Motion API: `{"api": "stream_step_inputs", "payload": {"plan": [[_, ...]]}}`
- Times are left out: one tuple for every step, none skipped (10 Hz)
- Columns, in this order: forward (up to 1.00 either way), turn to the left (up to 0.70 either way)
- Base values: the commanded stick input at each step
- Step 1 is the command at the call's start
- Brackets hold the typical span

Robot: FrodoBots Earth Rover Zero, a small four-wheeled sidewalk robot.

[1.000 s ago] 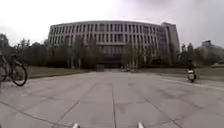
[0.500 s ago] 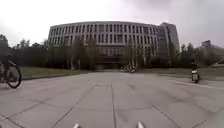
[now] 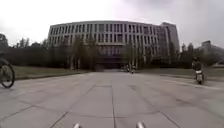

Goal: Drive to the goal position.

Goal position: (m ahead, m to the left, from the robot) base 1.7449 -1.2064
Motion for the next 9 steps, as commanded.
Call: {"api": "stream_step_inputs", "payload": {"plan": [[0.50, 0.00], [0.50, 0.00], [0.50, 0.00], [0.50, 0.00], [0.50, 0.00], [0.50, 0.00], [0.50, 0.00], [0.50, 0.00], [0.50, 0.00]]}}
